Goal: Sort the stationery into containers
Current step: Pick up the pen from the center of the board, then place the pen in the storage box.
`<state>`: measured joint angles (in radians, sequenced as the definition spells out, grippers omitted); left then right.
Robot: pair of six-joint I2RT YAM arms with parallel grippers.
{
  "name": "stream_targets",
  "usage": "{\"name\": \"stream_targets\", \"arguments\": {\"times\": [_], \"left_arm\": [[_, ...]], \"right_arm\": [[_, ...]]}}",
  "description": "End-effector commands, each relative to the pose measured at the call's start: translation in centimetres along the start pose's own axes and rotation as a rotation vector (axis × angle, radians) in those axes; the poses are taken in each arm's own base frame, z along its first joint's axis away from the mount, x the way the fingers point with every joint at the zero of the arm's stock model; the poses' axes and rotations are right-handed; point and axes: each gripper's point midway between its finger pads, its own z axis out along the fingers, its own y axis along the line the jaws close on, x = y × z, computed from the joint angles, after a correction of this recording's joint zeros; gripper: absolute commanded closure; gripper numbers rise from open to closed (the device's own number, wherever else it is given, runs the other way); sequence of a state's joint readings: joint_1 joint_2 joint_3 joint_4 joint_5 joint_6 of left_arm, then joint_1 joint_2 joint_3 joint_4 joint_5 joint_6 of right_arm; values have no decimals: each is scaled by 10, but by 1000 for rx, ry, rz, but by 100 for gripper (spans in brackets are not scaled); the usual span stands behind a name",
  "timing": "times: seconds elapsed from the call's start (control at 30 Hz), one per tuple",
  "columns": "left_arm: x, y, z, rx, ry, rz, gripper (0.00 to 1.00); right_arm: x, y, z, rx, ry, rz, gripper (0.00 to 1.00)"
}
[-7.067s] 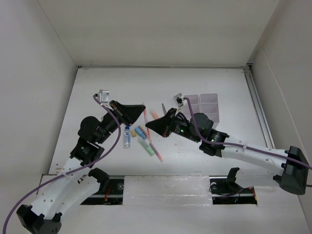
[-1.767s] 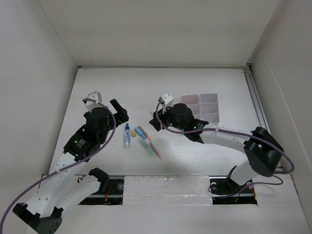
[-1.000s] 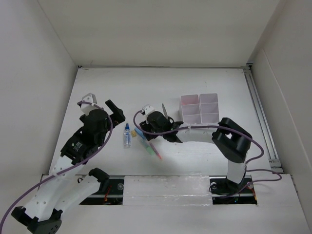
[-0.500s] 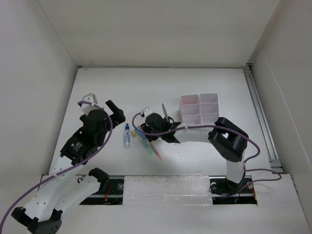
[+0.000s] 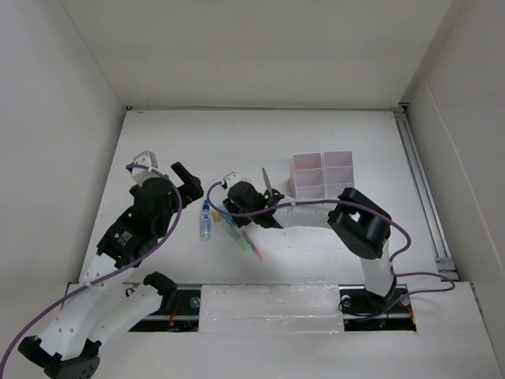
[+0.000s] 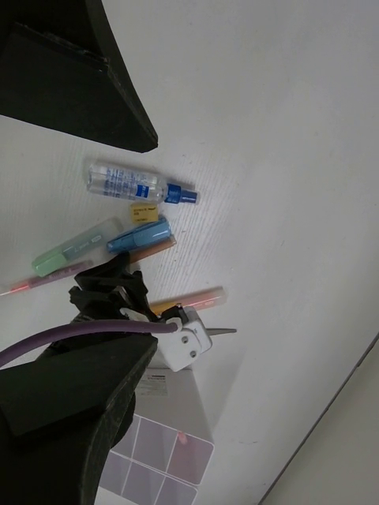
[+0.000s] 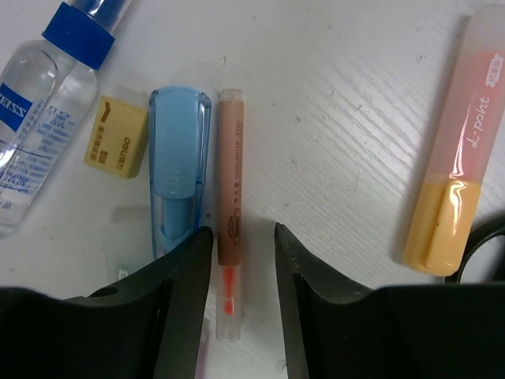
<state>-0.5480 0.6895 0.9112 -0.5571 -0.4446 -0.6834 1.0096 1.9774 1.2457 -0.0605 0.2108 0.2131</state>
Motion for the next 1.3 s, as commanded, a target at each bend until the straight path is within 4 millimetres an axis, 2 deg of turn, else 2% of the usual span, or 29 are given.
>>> {"name": "stream_targets", "arguments": {"times": [0.0, 0.1, 0.17, 0.2, 0.23, 0.27, 0.37, 0.43, 0.53, 0.57, 0.6, 0.7, 0.73, 0.8, 0.83, 0.87, 0.93, 0.97, 1.03, 1.1, 1.27], "left_arm": [[-12, -9, -4, 37, -37, -8, 0], [-14, -9, -6, 43, -43, -12, 0], [-14, -9, -6, 43, -43, -12, 0], [-17, -10, -8, 54, -55, -21, 0], [-17, -10, -8, 54, -55, -21, 0], [-17, -10, -8, 54, -55, -21, 0], [-17, -10, -8, 54, -55, -21, 0], [-16, -11, -8, 61, -49, -21, 0], [-16, -11, -8, 61, -49, -21, 0], [-16, -11, -8, 61, -49, -21, 0], [-16, -11, -8, 61, -49, -21, 0], [-16, -11, -8, 61, -49, -21, 0], [-16, -14, -8, 73, -49, -25, 0], [-13, -12, -6, 67, -44, -11, 0], [-13, -12, -6, 67, -44, -11, 0], [-13, -12, -6, 67, -44, -11, 0], [-13, -12, -6, 67, -44, -11, 0], [-13, -12, -6, 67, -44, -11, 0], [-12, -13, -7, 74, -38, -11, 0], [-14, -15, -7, 80, -44, -15, 0], [-11, -21, -8, 114, -26, 1, 0]], "right_arm": [[-8, 3, 5, 19, 1, -32, 57], [-2, 0, 7, 34, 25, -38, 57], [1, -1, 6, 37, 38, -41, 65], [1, 0, 8, 37, 38, -41, 69], [1, 2, 8, 27, 41, -41, 79], [1, 2, 8, 26, 41, -41, 86], [4, 3, 7, 17, 52, -43, 100], [4, 5, 7, 4, 55, -52, 100], [-26, -4, -3, -19, -20, -9, 100], [-29, -8, -6, -25, -33, 2, 100], [-46, -11, -18, -43, -81, 33, 100], [-74, -27, -33, -143, -185, 99, 100], [-89, -31, -46, -174, -234, 111, 100], [-102, -48, -57, -204, -292, 134, 100], [-114, -52, -70, -212, -335, 128, 100], [-124, -64, -77, -188, -377, 140, 100], [-128, -78, -89, -169, -418, 143, 100], [-140, -86, -105, -159, -473, 136, 100], [-146, -108, -119, -162, -547, 133, 100], [-161, -128, -143, -178, -646, 113, 100], [-159, -143, -170, -259, -754, -23, 100]]}}
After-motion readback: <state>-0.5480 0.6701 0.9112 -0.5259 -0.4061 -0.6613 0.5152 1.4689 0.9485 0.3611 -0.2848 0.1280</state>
